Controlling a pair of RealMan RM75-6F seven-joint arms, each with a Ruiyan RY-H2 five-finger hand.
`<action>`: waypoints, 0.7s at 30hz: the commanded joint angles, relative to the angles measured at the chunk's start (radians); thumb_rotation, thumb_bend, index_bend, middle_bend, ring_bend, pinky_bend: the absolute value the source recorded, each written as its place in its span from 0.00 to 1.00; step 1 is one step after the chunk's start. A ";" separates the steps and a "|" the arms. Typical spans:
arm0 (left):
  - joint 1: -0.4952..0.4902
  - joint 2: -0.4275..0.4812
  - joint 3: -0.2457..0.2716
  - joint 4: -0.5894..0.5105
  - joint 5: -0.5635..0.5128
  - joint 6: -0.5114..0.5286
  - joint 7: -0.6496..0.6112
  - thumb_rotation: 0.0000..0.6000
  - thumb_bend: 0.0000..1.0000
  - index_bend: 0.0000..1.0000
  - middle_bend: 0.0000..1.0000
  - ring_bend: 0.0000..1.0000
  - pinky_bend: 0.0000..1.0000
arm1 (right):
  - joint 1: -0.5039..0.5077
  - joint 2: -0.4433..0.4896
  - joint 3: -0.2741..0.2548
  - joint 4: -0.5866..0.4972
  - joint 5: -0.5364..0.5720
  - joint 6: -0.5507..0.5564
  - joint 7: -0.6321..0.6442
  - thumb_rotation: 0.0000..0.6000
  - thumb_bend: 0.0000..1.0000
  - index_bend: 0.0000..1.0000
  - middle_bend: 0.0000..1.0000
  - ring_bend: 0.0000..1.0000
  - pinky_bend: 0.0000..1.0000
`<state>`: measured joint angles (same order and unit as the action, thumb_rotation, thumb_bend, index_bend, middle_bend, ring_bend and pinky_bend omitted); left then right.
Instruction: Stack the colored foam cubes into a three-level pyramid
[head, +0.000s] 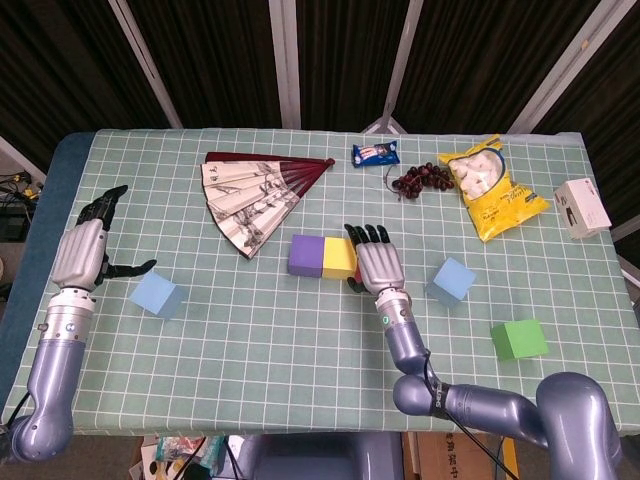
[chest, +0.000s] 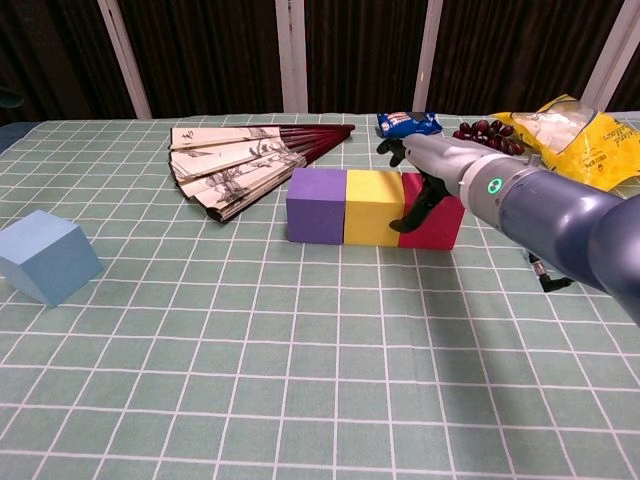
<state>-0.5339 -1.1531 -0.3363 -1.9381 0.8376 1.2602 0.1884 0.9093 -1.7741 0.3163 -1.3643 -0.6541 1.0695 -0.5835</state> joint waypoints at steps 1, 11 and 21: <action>0.000 0.000 0.000 0.001 0.001 0.001 0.001 1.00 0.07 0.00 0.04 0.06 0.04 | -0.011 0.014 -0.007 -0.024 -0.009 0.010 -0.003 1.00 0.31 0.00 0.13 0.06 0.00; 0.004 0.002 0.000 -0.010 0.017 0.018 0.002 1.00 0.07 0.00 0.04 0.06 0.04 | -0.082 0.130 -0.037 -0.172 -0.054 0.081 -0.007 1.00 0.31 0.00 0.05 0.01 0.00; 0.006 0.005 0.008 -0.026 0.039 0.036 0.026 1.00 0.07 0.00 0.04 0.06 0.04 | -0.179 0.303 -0.073 -0.395 -0.082 0.151 0.005 1.00 0.31 0.00 0.04 0.01 0.00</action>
<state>-0.5280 -1.1485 -0.3290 -1.9634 0.8755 1.2947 0.2131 0.7542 -1.5064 0.2549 -1.7214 -0.7338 1.2039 -0.5790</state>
